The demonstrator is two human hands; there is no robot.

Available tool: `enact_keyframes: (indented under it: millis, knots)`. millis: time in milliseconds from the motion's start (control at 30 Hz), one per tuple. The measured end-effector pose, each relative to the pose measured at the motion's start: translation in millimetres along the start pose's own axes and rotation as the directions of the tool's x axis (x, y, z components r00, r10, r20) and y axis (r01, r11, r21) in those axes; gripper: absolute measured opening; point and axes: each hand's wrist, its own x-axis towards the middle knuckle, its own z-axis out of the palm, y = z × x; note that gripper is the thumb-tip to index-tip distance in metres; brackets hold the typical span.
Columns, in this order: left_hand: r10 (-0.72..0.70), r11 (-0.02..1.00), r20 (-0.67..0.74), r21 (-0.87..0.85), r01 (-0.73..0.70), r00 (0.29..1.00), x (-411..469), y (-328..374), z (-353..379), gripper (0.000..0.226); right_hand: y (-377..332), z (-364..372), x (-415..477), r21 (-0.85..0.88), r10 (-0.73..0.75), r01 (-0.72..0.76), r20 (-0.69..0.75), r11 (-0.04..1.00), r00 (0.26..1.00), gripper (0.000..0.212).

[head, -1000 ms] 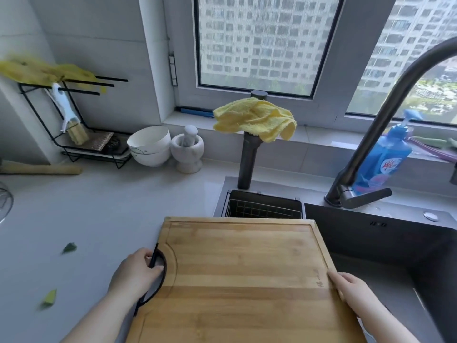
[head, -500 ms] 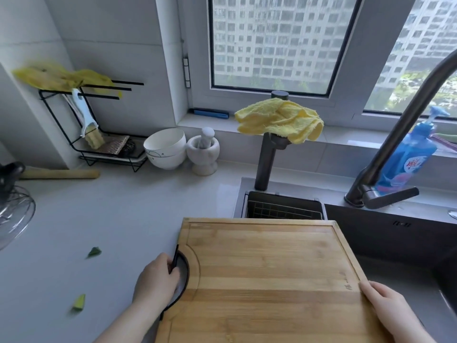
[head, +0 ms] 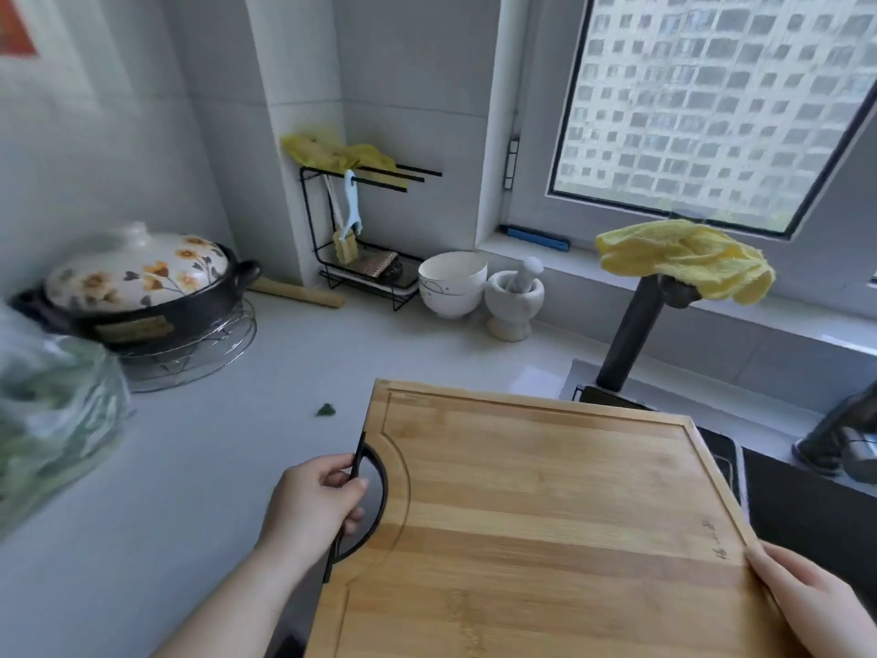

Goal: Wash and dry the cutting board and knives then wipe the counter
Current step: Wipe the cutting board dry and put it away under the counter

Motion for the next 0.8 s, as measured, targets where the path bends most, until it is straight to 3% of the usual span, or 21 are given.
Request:
enact_keyframes:
  millis: [100,200,467,633,767,800]
  knots:
    - [-0.043,0.999,-0.123,-0.036,0.039,0.991,-45,-19,-27,0.034,-10,7,-12,-0.028,-0.081,0.084,0.072,0.996,0.994,0.014]
    - [-0.070,0.998,-0.247,-0.012,0.069,0.966,-96,-41,-57,0.025,-18,19,-26,-0.092,-0.129,0.148,0.183,0.985,0.975,0.028]
    - [-0.190,0.967,-0.558,0.034,0.251,0.808,-210,-98,-133,0.066,-35,98,-89,-0.067,-0.303,0.380,0.485,0.922,0.820,0.027]
    - [-0.265,0.932,-0.686,0.000,0.364,0.678,-246,-135,-181,0.026,-39,156,-133,-0.069,-0.364,0.506,0.611,0.860,0.703,0.024]
    - [-0.260,0.902,-0.721,0.057,0.428,0.642,-258,-156,-223,0.021,-48,196,-175,-0.070,-0.367,0.549,0.673,0.833,0.642,0.024]
    - [-0.264,0.889,-0.728,0.071,0.452,0.633,-258,-162,-235,0.029,-49,207,-185,-0.073,-0.367,0.558,0.681,0.826,0.633,0.025]
